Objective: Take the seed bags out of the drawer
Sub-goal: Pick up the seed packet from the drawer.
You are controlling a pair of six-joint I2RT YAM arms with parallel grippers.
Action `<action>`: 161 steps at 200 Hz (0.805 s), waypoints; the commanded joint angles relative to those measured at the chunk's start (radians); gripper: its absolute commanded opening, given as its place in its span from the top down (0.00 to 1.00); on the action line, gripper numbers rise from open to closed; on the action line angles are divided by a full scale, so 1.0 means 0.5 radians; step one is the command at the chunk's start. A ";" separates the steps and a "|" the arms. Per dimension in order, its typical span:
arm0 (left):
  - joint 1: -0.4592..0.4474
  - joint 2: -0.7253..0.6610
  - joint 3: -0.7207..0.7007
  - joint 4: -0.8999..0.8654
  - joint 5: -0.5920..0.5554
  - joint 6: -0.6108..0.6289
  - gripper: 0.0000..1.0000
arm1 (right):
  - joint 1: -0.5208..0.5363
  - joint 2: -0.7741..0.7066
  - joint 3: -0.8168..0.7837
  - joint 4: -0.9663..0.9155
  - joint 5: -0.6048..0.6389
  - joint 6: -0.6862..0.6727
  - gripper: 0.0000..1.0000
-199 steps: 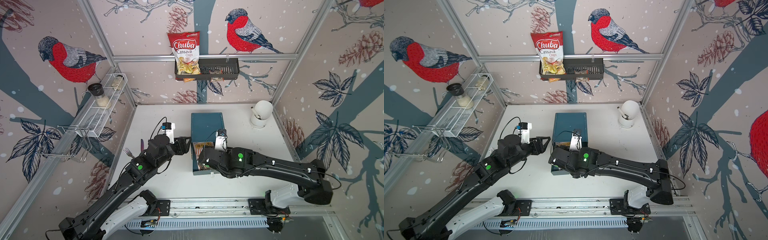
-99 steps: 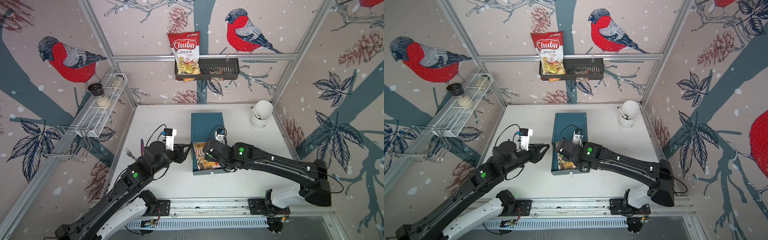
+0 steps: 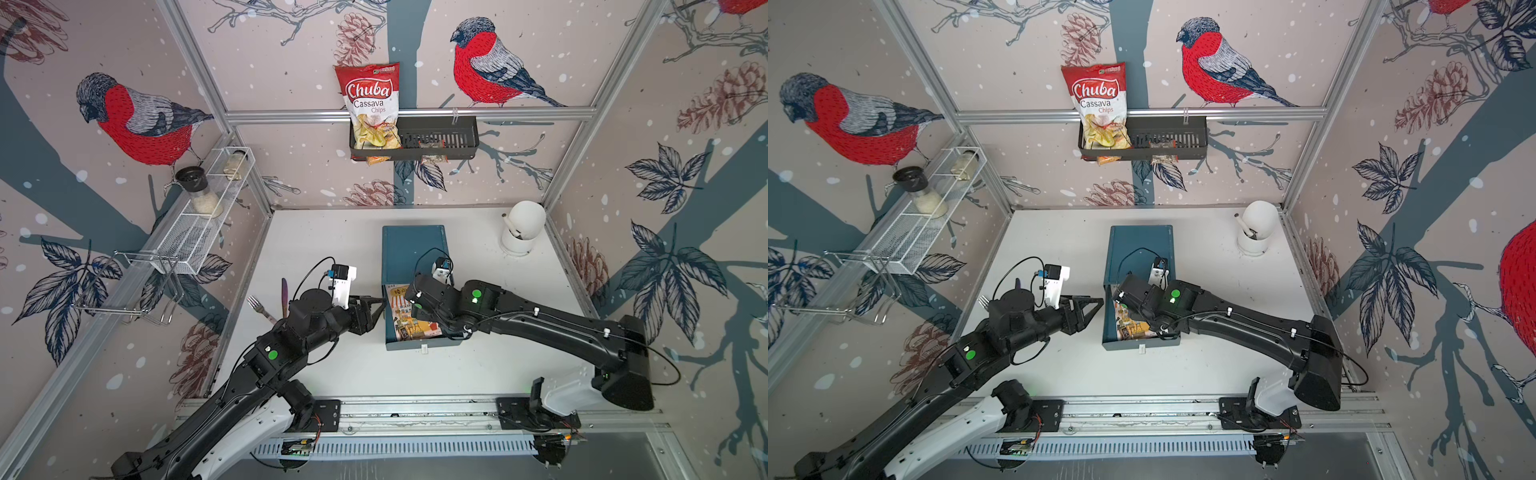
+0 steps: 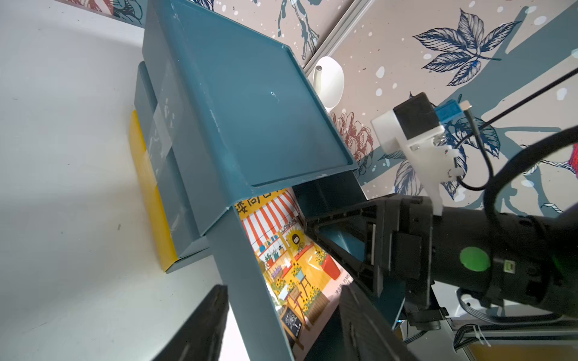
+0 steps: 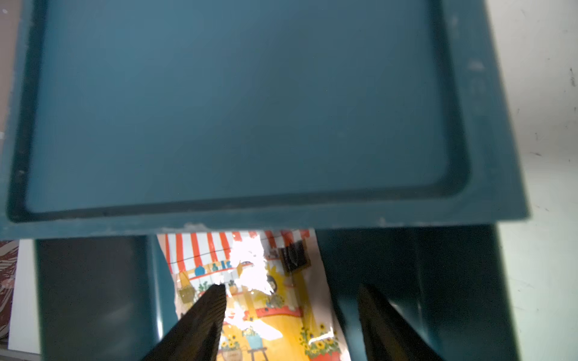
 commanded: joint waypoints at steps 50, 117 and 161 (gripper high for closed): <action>-0.007 0.058 -0.096 0.171 0.102 -0.095 0.39 | -0.043 -0.010 -0.111 0.124 -0.112 -0.008 0.28; -0.029 0.133 -0.128 0.143 0.089 -0.078 0.42 | -0.076 0.070 -0.128 0.300 -0.228 -0.032 0.34; -0.035 0.123 -0.157 0.159 0.094 -0.096 0.44 | -0.107 0.102 -0.117 0.410 -0.311 -0.069 0.58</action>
